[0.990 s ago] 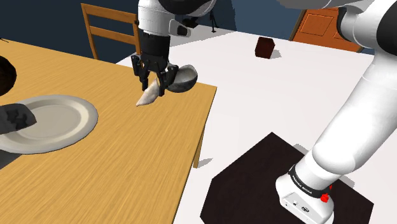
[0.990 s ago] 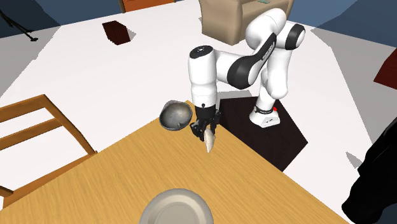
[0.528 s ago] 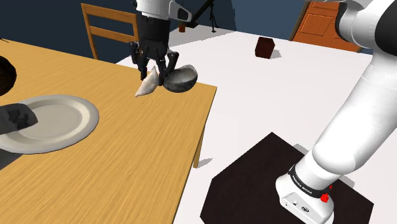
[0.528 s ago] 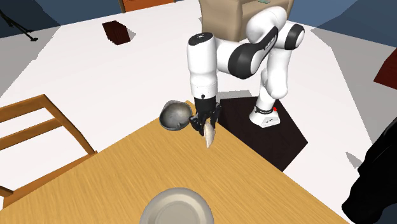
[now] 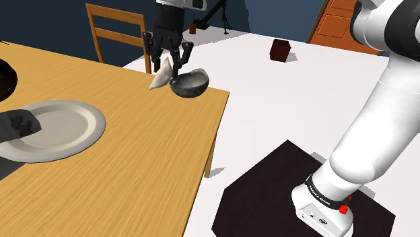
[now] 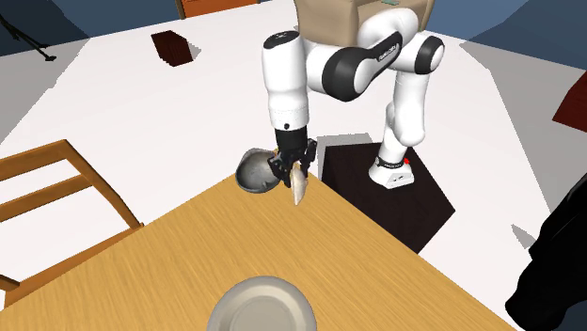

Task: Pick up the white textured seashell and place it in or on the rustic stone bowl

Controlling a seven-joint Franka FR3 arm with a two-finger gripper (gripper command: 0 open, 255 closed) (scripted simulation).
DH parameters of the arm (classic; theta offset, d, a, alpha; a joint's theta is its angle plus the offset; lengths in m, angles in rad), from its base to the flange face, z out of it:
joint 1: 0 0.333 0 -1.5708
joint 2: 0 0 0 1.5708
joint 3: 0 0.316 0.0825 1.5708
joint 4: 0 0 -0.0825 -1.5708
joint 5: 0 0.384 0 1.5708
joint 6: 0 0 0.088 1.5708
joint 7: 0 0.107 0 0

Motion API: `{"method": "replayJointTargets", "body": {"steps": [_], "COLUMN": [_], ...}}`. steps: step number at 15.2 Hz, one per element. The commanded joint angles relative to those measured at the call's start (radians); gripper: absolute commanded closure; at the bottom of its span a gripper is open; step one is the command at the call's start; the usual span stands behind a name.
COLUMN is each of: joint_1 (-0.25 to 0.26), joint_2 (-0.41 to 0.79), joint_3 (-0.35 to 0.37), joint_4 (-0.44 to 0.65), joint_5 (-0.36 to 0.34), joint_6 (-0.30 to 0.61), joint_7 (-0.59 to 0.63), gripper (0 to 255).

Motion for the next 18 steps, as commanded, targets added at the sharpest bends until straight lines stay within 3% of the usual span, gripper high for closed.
{"method": "replayJointTargets", "body": {"steps": [1, 8, 13, 18], "joint_1": [-0.030, -0.092, -0.118, -0.137], "joint_2": [-0.002, 0.078, 0.181, 0.157], "joint_3": [-0.017, -0.072, -0.110, -0.111], "joint_4": [0.004, 0.111, 0.253, 0.153], "joint_5": [0.006, -0.034, -0.084, -0.071], "joint_6": [-0.012, -0.071, -0.137, -0.059], "joint_7": [-0.047, -0.167, -0.244, -0.259], "gripper": [255, 255, 255, 255]}}
